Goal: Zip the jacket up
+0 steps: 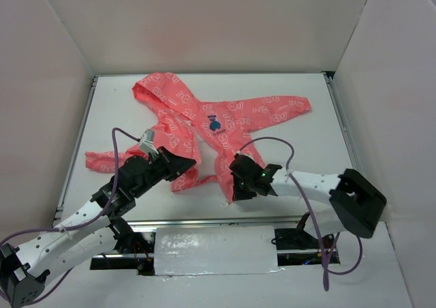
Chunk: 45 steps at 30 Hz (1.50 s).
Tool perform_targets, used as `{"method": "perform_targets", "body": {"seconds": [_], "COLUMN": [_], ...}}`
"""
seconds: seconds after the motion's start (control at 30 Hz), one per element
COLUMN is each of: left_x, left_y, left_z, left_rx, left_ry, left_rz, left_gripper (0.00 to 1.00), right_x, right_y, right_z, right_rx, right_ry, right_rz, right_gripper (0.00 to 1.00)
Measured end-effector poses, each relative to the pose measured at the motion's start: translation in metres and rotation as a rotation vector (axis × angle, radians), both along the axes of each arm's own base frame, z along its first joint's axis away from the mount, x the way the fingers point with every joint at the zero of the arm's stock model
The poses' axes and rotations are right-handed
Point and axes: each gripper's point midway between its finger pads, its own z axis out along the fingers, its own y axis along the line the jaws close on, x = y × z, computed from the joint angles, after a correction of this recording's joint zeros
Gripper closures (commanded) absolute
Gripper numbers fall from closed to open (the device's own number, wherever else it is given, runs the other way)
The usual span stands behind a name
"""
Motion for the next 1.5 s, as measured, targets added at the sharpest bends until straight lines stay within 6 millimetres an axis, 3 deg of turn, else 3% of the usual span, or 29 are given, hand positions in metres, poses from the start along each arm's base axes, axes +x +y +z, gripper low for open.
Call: {"method": "perform_targets", "body": {"seconds": [0.17, 0.33, 0.53, 0.8, 1.13, 1.37, 1.5], "left_x": [-0.001, -0.001, -0.002, -0.005, -0.011, -0.012, -0.013], "left_y": [0.001, 0.001, 0.002, 0.005, 0.011, 0.014, 0.014], "left_z": [-0.013, -0.026, -0.037, -0.037, -0.037, -0.036, -0.043], "left_rx": [0.017, 0.039, 0.05, 0.045, 0.041, 0.033, 0.041], "left_ry": [0.017, 0.036, 0.047, 0.037, 0.033, 0.027, 0.039], "left_rz": [0.0, -0.001, -0.001, -0.002, -0.001, 0.008, 0.01], "left_gripper": [1.0, 1.0, 1.0, 1.0, 1.0, 1.0, 1.0], "right_x": [-0.003, 0.0, 0.003, 0.022, -0.004, -0.008, -0.003], "right_y": [0.008, 0.009, 0.0, 0.011, 0.01, 0.008, 0.018], "right_z": [0.029, 0.022, 0.018, 0.026, 0.008, -0.002, -0.001], "right_rx": [0.161, 0.157, 0.105, 0.049, -0.055, -0.085, -0.081], "right_ry": [-0.077, -0.077, -0.095, -0.141, -0.093, -0.07, -0.071], "right_rz": [-0.025, -0.053, -0.066, -0.051, 0.011, 0.013, 0.013], "right_gripper": [0.97, 0.56, 0.55, 0.55, 0.54, 0.56, 0.61]}}
